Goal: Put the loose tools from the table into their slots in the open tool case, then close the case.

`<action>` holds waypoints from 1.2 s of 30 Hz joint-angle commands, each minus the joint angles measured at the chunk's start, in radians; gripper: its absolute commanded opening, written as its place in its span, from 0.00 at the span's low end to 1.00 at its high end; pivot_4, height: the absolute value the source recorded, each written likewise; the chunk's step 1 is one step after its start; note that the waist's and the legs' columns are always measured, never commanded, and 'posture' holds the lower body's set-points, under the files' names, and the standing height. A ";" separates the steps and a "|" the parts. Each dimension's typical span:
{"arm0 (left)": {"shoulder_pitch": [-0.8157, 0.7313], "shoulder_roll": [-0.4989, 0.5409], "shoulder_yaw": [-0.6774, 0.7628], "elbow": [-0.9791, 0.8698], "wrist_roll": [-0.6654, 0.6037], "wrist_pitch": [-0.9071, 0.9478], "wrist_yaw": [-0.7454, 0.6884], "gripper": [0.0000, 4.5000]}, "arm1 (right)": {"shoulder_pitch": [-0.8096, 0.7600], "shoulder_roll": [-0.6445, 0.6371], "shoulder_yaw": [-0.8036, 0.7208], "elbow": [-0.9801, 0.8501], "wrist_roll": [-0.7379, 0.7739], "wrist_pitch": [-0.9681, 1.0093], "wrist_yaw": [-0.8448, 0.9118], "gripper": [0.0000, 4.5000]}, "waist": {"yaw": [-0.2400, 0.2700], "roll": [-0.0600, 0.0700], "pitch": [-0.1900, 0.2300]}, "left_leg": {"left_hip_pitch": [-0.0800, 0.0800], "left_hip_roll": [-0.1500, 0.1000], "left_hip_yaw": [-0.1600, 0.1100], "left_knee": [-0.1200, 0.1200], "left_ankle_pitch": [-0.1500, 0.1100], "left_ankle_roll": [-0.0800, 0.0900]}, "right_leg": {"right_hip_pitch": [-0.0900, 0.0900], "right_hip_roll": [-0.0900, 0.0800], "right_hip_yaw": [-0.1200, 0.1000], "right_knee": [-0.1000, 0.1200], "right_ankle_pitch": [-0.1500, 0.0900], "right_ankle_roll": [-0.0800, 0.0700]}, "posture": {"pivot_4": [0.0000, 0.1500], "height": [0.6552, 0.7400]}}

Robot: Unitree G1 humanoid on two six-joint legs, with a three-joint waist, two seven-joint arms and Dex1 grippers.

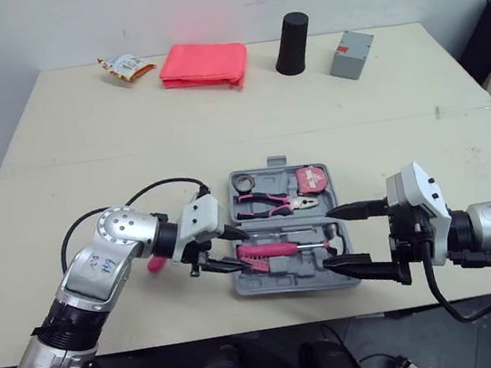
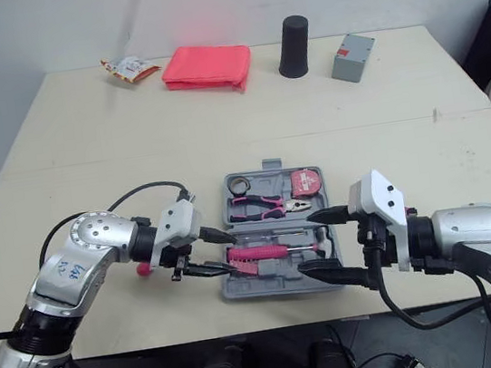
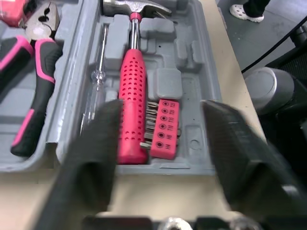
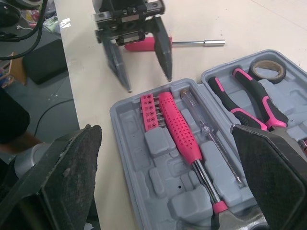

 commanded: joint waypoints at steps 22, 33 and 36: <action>0.043 0.024 -0.197 0.002 0.263 0.046 0.040 0.01 | -0.022 0.018 0.003 -0.023 -0.009 -0.025 -0.020 1.00 | -0.004 0.006 -0.003 | 0.002 0.001 0.000 0.001 -0.001 0.001 | 0.001 0.000 0.000 0.001 0.000 0.000 | 1.00 0.95; 0.079 0.005 -0.197 -0.044 0.238 0.217 0.138 0.01 | -0.043 0.023 0.027 -0.001 -0.036 -0.044 -0.010 1.00 | -0.003 0.014 -0.016 | 0.004 0.002 0.000 0.001 -0.003 0.004 | 0.003 0.000 0.001 0.001 0.000 0.000 | 1.00 0.95; 0.080 -0.006 -0.162 -0.055 0.208 0.260 0.159 0.01 | -0.053 0.024 0.035 0.008 -0.041 -0.049 -0.007 1.00 | -0.003 0.015 -0.017 | 0.005 0.002 0.000 0.001 -0.003 0.005 | 0.004 0.000 0.001 0.001 0.000 -0.001 | 1.00 0.95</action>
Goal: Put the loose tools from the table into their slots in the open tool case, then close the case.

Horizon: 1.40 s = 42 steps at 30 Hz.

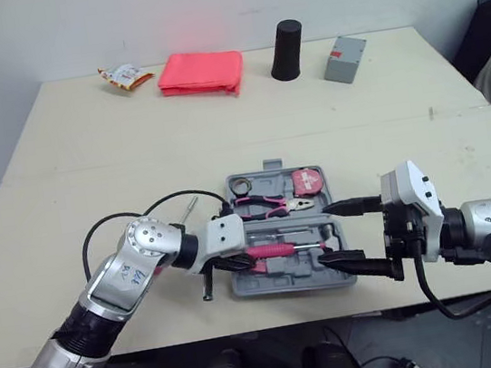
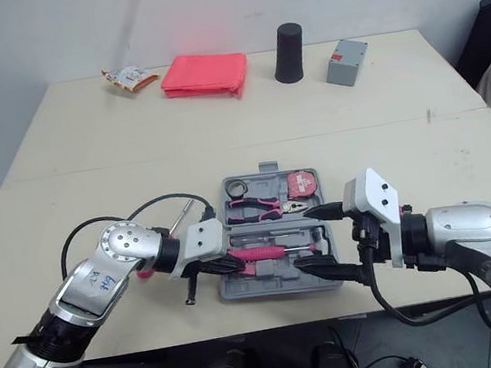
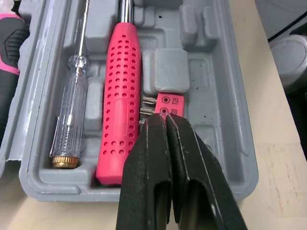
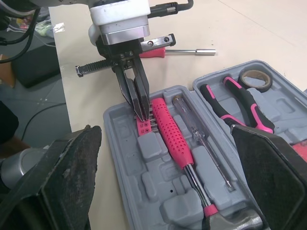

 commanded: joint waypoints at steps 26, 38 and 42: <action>0.132 0.034 -0.066 -0.041 -0.032 0.317 0.165 0.01 | -0.033 0.015 0.014 0.006 -0.025 -0.044 0.051 1.00 | -0.001 0.001 -0.001 | 0.015 0.009 0.000 -0.008 -0.003 -0.008 | 0.012 0.002 0.000 -0.004 -0.005 -0.008 | 1.00 0.95; 0.176 0.013 -0.035 -0.032 -0.035 0.220 0.198 0.01 | -0.064 0.025 0.036 0.033 -0.048 -0.058 0.069 1.00 | 0.001 0.004 -0.003 | 0.016 0.010 0.000 -0.009 -0.005 -0.010 | 0.012 0.002 0.000 -0.006 -0.005 -0.009 | 1.00 0.95; 0.185 -0.014 0.004 -0.021 -0.042 0.180 0.220 0.01 | -0.084 0.021 0.040 0.049 -0.056 -0.061 0.081 1.00 | 0.005 0.006 -0.004 | 0.016 0.010 0.000 -0.009 -0.006 -0.012 | 0.012 0.001 0.000 -0.006 -0.005 -0.009 | 1.00 0.95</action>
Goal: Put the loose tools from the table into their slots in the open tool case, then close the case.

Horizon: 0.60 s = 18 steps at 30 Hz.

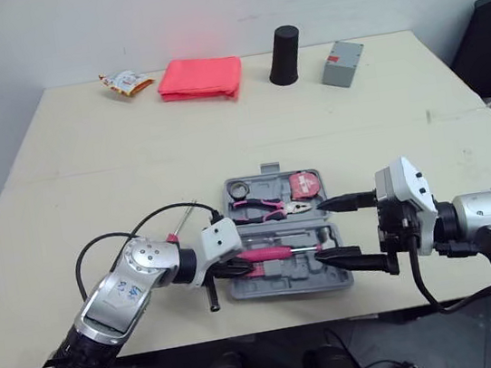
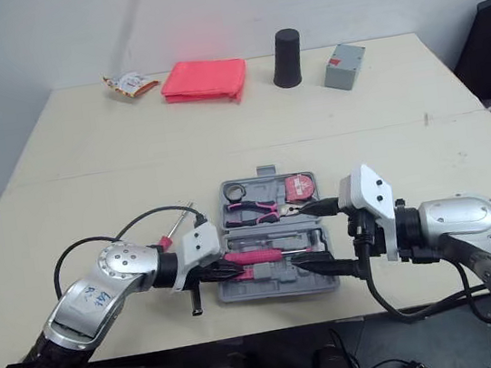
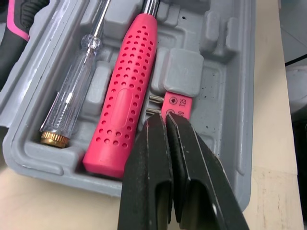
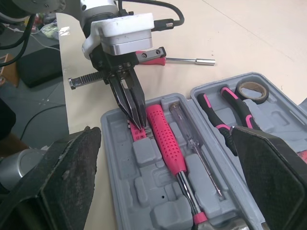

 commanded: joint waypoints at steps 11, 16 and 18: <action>0.138 0.077 0.568 -0.045 -0.370 0.056 -0.089 0.19 | 0.204 -0.033 -0.309 0.007 0.005 0.018 0.001 1.00 | -0.003 -0.007 0.008 | -0.015 0.002 -0.001 -0.001 0.004 0.000 | -0.015 0.001 -0.002 0.002 0.000 -0.002 | 1.00 0.95; 0.413 0.192 0.942 0.023 -0.368 0.062 -0.141 0.62 | 0.412 -0.078 -0.596 0.075 -0.050 0.046 0.086 1.00 | -0.012 -0.007 0.009 | -0.018 0.001 0.001 -0.001 0.007 -0.005 | -0.017 0.004 -0.003 0.004 -0.001 -0.002 | 1.00 0.95; 0.505 0.224 1.031 0.083 -0.326 0.012 -0.175 0.80 | 0.457 -0.090 -0.679 0.132 -0.073 0.057 0.105 1.00 | -0.013 -0.009 0.011 | -0.018 0.000 0.001 0.000 0.006 -0.003 | -0.018 0.004 -0.004 0.001 -0.001 -0.001 | 1.00 0.95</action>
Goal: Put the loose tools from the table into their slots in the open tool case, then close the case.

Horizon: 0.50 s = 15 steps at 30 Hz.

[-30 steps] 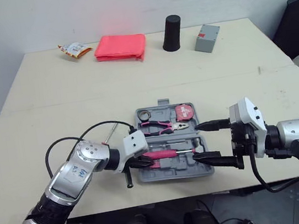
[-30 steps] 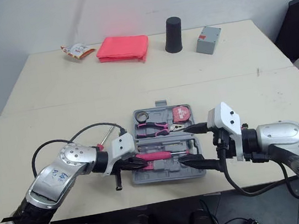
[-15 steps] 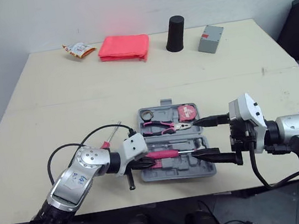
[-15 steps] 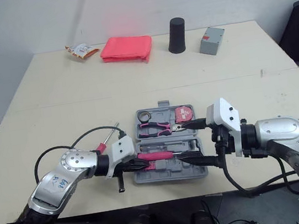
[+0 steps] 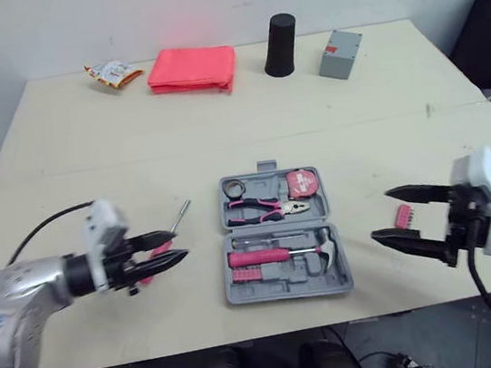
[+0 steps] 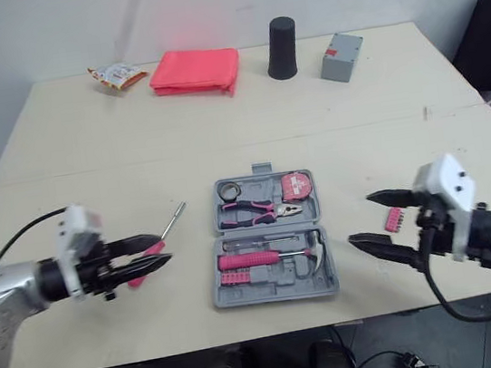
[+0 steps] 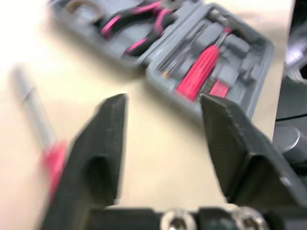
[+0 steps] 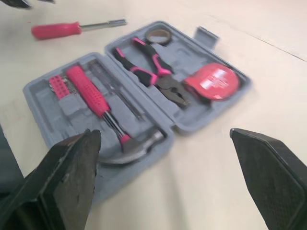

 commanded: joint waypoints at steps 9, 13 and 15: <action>0.308 0.108 0.396 0.317 0.115 -0.233 -0.048 0.98 | 0.305 -0.023 -0.421 0.329 -0.221 -0.130 0.140 1.00 | 0.013 -0.001 0.003 | 0.000 0.002 -0.001 -0.011 -0.007 -0.001 | -0.001 -0.002 0.002 -0.028 0.006 -0.016 | 1.00 0.95; 0.259 0.099 0.310 0.234 0.076 -0.228 -0.039 0.98 | 0.250 0.005 -0.379 0.276 -0.183 -0.118 0.092 1.00 | 0.003 -0.001 0.003 | 0.000 0.002 0.003 -0.012 -0.006 0.000 | 0.000 -0.002 0.006 -0.026 0.011 -0.009 | 1.00 0.95; 0.213 0.095 0.246 0.152 0.034 -0.198 -0.035 0.98 | 0.231 0.042 -0.334 0.189 -0.154 -0.090 0.047 1.00 | -0.003 -0.001 0.003 | 0.000 0.002 0.004 -0.013 -0.006 -0.001 | -0.001 -0.002 0.004 -0.023 0.014 -0.004 | 1.00 0.95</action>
